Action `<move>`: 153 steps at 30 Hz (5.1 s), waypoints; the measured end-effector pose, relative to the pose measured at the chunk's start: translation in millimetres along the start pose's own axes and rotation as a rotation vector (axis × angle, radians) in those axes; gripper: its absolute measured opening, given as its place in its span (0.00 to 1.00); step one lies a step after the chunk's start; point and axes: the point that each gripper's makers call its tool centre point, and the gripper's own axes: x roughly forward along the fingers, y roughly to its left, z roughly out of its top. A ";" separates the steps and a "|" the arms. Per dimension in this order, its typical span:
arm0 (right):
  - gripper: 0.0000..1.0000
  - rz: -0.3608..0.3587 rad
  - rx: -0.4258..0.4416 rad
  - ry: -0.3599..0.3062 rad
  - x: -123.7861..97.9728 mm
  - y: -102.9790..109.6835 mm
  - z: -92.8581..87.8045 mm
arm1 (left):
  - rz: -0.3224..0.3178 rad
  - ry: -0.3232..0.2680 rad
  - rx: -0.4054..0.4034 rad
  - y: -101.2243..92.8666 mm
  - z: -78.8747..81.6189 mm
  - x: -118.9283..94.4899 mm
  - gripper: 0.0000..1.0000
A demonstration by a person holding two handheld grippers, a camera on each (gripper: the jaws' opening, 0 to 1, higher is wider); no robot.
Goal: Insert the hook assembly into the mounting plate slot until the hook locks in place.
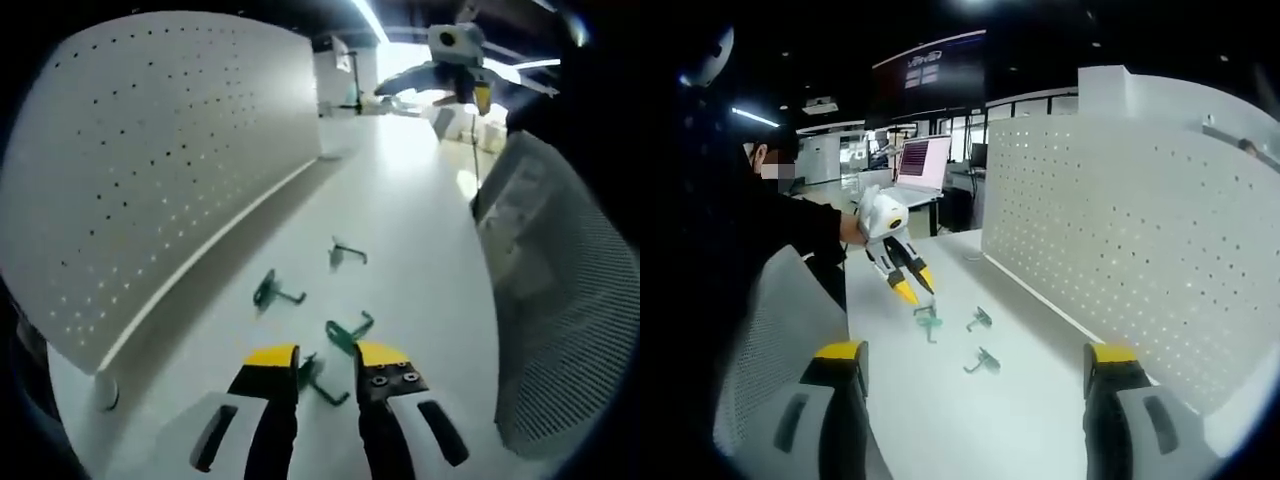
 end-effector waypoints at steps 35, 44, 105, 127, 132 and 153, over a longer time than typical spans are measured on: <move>0.87 -0.010 0.008 0.003 -1.7 -3.4 0.5 | -0.013 0.086 0.068 11.9 -17.4 17.1 0.11; 0.87 -0.009 0.010 -0.004 -1.6 -2.8 2.0 | -0.008 0.096 0.072 13.0 -19.1 16.7 0.07; 0.87 -0.001 -0.001 -0.019 0.3 -0.2 8.7 | 0.081 -0.003 -0.048 31.0 4.9 -2.4 0.01; 0.85 -0.018 -0.029 -0.058 -1.5 0.2 27.1 | 0.149 -0.348 -0.108 34.1 94.0 -31.9 0.01; 0.84 -0.025 -0.030 -0.080 -1.9 -0.4 34.5 | 0.172 -0.441 -0.141 36.5 117.2 -44.2 0.01; 0.71 -0.041 -0.057 -0.171 -0.6 -0.5 65.2 | 0.204 -0.601 -0.144 16.7 171.7 -61.8 0.01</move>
